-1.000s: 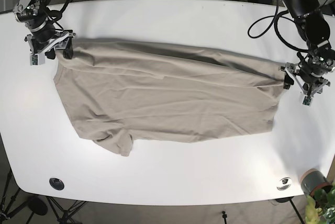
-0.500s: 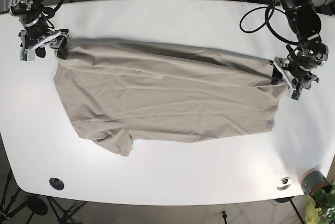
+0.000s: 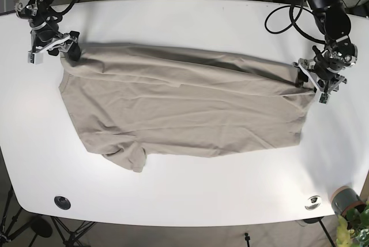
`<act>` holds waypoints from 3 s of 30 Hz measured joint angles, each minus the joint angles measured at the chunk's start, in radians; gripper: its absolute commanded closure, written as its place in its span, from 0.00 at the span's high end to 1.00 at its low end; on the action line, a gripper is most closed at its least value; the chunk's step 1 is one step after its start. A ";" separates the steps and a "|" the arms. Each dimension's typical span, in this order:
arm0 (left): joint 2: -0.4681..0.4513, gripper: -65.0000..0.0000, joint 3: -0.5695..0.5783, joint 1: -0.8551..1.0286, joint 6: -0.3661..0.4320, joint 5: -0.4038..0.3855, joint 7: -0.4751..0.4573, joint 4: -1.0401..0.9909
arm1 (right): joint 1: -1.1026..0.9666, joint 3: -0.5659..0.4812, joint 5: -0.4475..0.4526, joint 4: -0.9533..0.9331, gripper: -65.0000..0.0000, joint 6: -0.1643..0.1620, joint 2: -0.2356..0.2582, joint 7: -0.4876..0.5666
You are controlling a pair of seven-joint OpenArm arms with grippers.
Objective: Fold the T-shirt properly
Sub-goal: 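Drag the held shirt edge with both grippers to straighten it, then release the edge and regrasp the shirt fabric with both grippers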
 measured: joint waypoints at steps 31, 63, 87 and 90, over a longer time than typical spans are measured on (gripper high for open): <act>0.004 0.06 -0.198 0.324 -0.027 -0.053 -0.048 0.126 | -0.118 -0.003 0.008 0.088 0.08 0.037 0.017 -0.042; 0.075 0.43 -0.401 0.326 -0.030 -0.014 0.202 0.459 | -0.198 -0.071 0.002 0.376 0.69 0.031 -0.019 -0.061; 0.168 0.40 -0.238 0.296 -0.029 -0.009 0.199 0.440 | -0.158 -0.571 -0.097 0.333 0.68 0.031 0.008 -0.059; 0.166 0.40 -0.238 0.298 -0.028 -0.005 0.201 0.389 | -0.137 -0.598 -0.156 0.298 0.68 0.030 0.011 -0.048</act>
